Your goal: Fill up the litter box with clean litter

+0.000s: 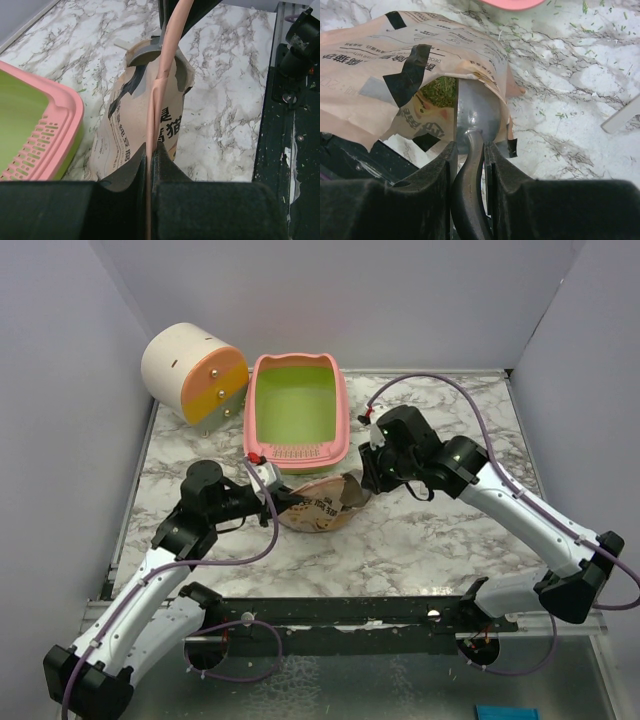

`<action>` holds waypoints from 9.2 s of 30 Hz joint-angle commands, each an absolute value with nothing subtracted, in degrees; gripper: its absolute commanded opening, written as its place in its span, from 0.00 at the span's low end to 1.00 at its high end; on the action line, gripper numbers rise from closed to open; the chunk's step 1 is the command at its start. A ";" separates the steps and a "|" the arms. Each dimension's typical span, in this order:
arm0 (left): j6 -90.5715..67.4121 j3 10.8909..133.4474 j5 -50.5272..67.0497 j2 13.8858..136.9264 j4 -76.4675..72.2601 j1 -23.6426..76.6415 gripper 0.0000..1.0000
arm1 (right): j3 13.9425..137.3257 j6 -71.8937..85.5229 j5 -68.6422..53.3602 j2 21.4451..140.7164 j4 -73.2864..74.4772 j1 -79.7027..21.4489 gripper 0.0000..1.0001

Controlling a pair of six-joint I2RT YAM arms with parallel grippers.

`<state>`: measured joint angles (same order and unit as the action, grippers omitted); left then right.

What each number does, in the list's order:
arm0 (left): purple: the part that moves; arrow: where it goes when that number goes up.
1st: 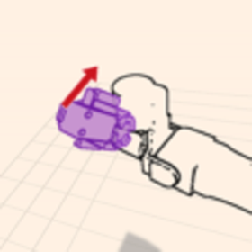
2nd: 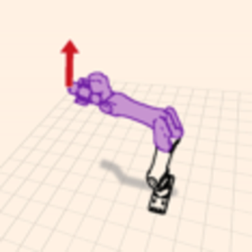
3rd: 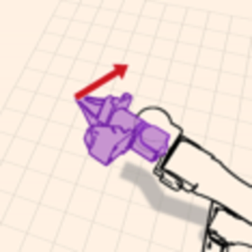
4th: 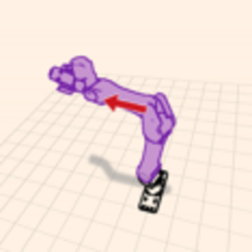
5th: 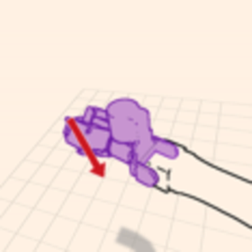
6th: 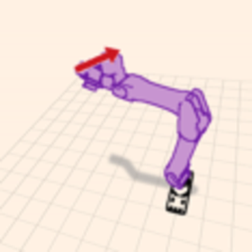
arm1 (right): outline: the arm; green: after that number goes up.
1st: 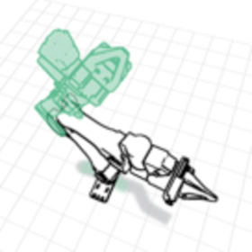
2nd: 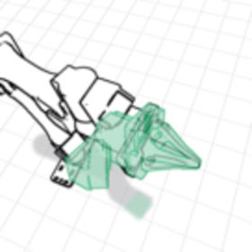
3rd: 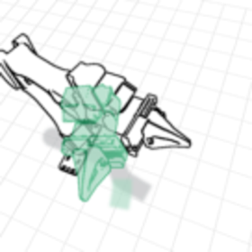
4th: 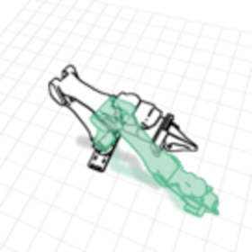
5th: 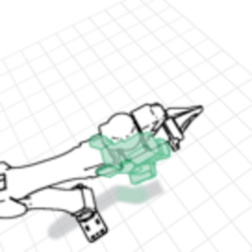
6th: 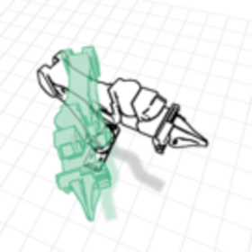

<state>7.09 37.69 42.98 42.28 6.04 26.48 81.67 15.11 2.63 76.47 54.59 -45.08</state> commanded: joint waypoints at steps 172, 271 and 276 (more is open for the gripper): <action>10.36 49.70 17.73 48.60 3.97 28.74 0.00 | 40.36 58.65 -62.47 88.26 -27.08 -7.04 0.01; 3.74 48.04 20.61 42.31 7.68 28.75 0.32 | 124.45 53.07 -51.57 131.44 0.05 -15.51 0.01; 4.26 47.86 17.96 40.83 8.88 28.76 0.33 | 129.76 47.69 -48.74 132.26 5.27 -16.15 0.01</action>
<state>3.36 46.46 19.86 42.44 8.45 28.97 124.49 53.28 -52.49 132.68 1.23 -15.94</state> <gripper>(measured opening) 0.329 0.243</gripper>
